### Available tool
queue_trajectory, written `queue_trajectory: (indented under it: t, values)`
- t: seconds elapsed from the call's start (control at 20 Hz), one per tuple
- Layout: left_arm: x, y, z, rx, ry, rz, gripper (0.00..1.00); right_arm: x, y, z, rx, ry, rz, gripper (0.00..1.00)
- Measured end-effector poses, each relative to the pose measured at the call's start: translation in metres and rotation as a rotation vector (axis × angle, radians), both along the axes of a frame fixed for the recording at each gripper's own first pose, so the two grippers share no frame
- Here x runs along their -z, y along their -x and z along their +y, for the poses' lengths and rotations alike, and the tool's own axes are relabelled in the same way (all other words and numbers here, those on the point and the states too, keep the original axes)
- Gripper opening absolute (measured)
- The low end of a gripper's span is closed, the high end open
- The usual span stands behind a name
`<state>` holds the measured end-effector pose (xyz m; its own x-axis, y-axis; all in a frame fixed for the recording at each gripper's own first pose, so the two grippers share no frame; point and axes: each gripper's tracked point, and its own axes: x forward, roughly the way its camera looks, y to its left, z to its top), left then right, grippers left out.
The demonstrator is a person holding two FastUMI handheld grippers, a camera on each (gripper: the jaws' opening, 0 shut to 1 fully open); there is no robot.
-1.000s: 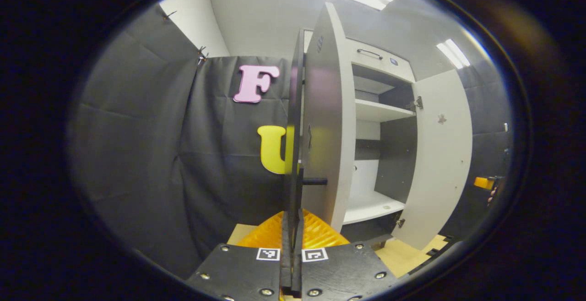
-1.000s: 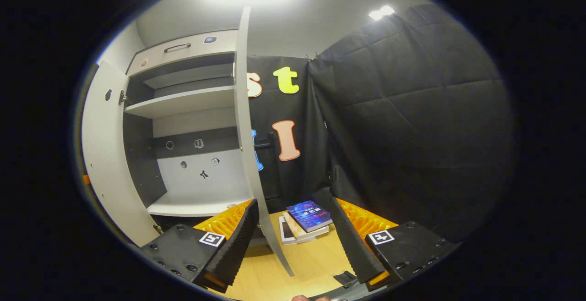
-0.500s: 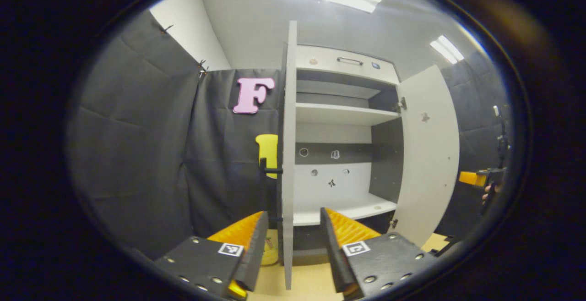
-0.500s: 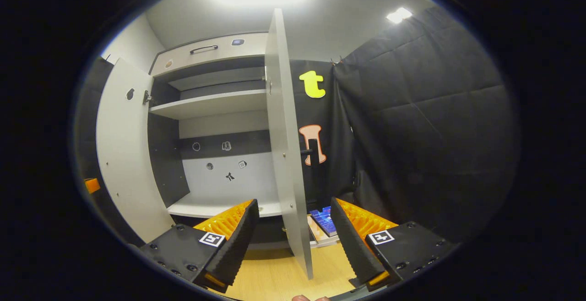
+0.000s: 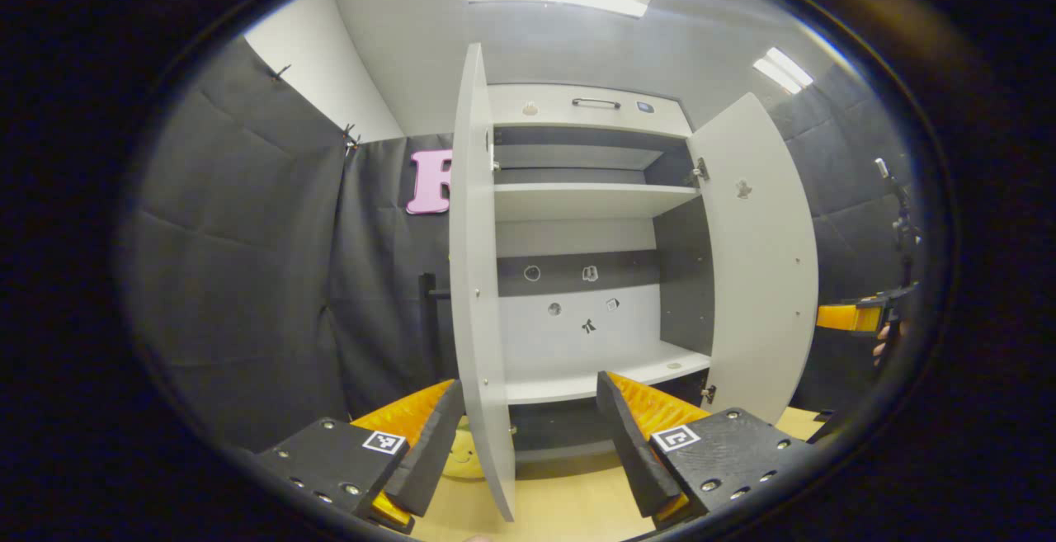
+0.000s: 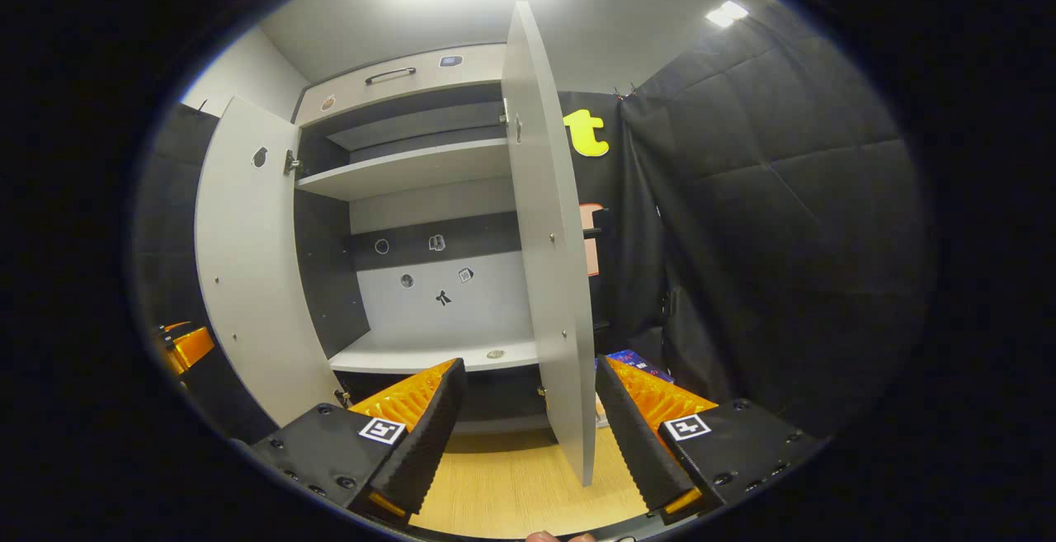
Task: Open the right door of the double-door shoe cabinet with the right hand, and open the left door with the left hand.
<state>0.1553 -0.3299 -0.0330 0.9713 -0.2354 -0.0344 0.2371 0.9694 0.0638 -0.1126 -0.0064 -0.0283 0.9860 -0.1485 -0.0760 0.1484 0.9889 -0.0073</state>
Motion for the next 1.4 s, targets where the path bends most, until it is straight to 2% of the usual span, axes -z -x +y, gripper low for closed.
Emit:
queue_trajectory:
  t: [0.25, 0.45, 0.7, 0.85, 1.2, 1.4]
  values:
    - [0.011, -0.011, -0.003, -0.034, 0.047, 0.030, 0.93, 0.002, 0.003, -0.017, 0.030, 0.009, 0.007, 0.98]
    - [0.021, -0.014, -0.006, -0.077, 0.065, 0.026, 0.92, -0.004, -0.008, -0.024, 0.010, -0.002, 0.000, 0.98]
    - [0.027, -0.009, -0.041, -0.083, -0.024, 0.010, 0.93, -0.012, -0.021, -0.042, 0.001, -0.011, -0.024, 0.98]
    - [0.024, -0.006, -0.049, -0.090, -0.037, -0.006, 0.92, -0.007, -0.029, -0.044, -0.013, -0.038, -0.017, 0.98]
    - [0.032, -0.008, -0.040, -0.127, -0.032, 0.027, 0.93, 0.013, -0.037, -0.030, -0.027, -0.061, 0.009, 0.98]
    - [0.039, -0.003, -0.018, -0.152, 0.012, 0.048, 0.92, 0.023, -0.038, -0.018, -0.026, -0.074, 0.013, 0.98]
